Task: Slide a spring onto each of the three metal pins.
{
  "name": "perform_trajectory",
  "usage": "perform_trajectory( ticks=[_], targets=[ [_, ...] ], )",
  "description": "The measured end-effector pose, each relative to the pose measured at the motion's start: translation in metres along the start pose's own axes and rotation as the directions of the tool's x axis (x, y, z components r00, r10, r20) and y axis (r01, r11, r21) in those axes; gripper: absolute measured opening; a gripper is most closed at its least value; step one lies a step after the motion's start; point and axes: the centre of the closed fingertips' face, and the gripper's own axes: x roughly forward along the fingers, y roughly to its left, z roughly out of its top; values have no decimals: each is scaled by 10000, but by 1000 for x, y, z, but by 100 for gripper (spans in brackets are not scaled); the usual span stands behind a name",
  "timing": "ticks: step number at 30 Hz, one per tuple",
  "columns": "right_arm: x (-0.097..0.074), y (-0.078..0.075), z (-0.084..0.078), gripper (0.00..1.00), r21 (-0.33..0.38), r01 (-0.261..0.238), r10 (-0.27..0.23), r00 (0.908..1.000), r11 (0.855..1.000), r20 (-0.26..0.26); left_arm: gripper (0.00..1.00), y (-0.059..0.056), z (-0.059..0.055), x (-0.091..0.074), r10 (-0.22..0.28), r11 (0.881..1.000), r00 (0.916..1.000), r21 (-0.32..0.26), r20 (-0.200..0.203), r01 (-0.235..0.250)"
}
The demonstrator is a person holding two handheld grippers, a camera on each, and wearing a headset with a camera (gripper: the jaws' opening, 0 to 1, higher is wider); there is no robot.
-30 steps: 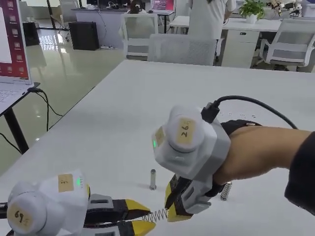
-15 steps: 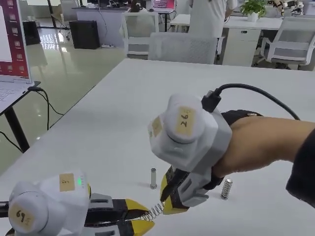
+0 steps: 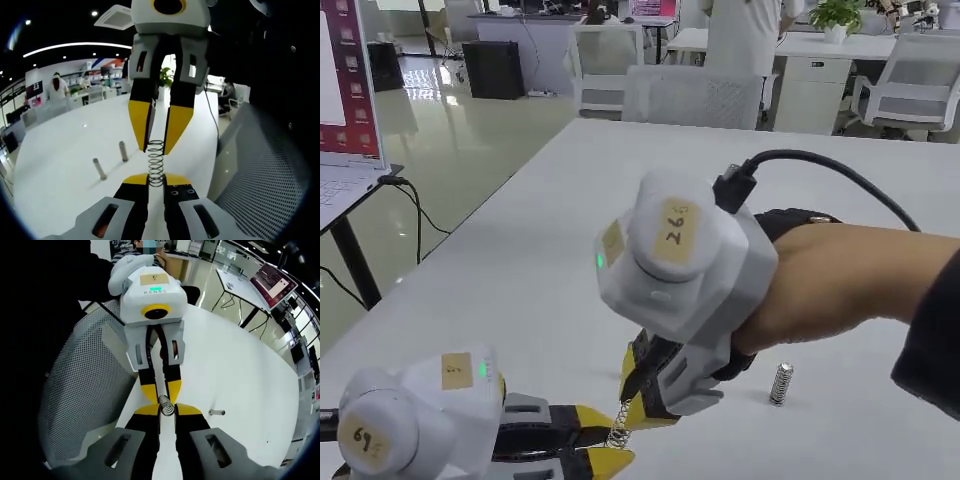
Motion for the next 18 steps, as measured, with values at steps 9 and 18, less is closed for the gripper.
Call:
perform_trajectory(
  ticks=[9, 18],
  targets=[
    [1, -1, 7, 8, -16, 16, -16, 10000, 10000, 67, 3, 1, 1, 1, -9, 10000, 10000, 39, 13, 9],
    [3, 1, 5, 9, 35, -135, 135, 9999, 9999, 7, 2, 1, -1, 1, -73, 9998, 10000, 193, -61, 74]
  ],
)
